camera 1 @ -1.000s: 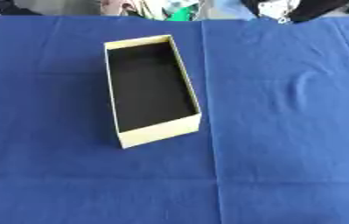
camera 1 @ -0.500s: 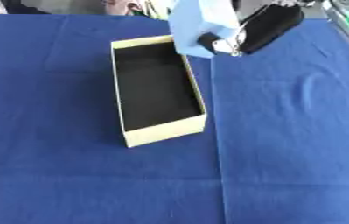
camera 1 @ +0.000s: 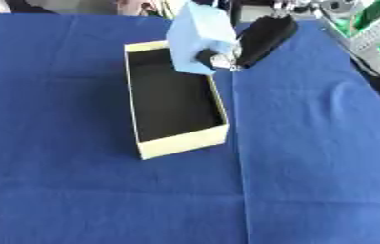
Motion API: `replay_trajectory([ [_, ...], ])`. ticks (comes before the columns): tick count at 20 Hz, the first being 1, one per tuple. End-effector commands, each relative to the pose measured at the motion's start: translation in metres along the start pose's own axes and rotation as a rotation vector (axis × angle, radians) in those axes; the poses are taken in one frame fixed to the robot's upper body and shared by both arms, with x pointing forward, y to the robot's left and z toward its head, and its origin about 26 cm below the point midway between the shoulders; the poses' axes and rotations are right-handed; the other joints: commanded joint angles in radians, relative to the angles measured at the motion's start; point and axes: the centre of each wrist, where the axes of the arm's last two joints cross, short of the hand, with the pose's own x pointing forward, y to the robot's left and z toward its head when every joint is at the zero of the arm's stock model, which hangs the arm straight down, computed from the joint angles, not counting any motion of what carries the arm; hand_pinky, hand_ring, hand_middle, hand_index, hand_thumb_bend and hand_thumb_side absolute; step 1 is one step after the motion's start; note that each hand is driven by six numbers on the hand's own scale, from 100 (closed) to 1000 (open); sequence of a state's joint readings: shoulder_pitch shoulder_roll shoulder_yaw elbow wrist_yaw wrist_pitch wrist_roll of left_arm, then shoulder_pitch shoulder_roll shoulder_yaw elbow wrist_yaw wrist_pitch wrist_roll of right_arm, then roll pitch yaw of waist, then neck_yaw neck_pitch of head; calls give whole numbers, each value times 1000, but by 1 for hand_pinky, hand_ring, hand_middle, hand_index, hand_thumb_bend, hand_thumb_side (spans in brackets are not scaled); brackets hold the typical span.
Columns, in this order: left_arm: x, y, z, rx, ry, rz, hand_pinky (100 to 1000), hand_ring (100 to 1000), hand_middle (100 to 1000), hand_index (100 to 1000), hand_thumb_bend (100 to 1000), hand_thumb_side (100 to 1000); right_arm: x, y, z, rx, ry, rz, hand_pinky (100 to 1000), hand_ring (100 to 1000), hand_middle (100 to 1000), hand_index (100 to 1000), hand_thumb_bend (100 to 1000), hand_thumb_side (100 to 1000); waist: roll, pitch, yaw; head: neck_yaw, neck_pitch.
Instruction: Pick up objects on the table and place them in the box.
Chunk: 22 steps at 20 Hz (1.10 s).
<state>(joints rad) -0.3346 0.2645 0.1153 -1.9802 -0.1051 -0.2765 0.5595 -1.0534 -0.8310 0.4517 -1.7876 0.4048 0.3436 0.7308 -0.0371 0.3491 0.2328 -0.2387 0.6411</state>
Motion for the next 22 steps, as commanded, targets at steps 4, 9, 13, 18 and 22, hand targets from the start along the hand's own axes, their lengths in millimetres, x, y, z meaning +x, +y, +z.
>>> replay_trajectory([
  [4,7,-2,-6,-9,-29,19,477,699,643,729,100,702,-4,-5,-17,14,39,15,602,622,413,511,100,366,-16,-34,7,-8,4],
  [9,7,-2,-6,-9,-28,19,477,699,643,728,100,701,-18,7,-41,60,120,40,593,615,409,517,100,394,-18,-32,12,-14,9],
  [13,6,-2,-6,-10,-26,20,477,699,643,728,100,702,-26,19,-58,120,143,49,597,620,419,527,100,416,-20,-29,15,-21,13],
  [18,6,-2,-6,-9,-24,22,477,700,644,728,100,703,-28,27,-68,173,125,46,611,638,454,570,100,449,-19,-27,19,-24,18],
  [22,6,-2,-6,-8,-22,22,477,700,643,728,100,703,-29,28,-70,199,111,49,660,751,667,799,100,529,-19,-26,19,-26,22],
])
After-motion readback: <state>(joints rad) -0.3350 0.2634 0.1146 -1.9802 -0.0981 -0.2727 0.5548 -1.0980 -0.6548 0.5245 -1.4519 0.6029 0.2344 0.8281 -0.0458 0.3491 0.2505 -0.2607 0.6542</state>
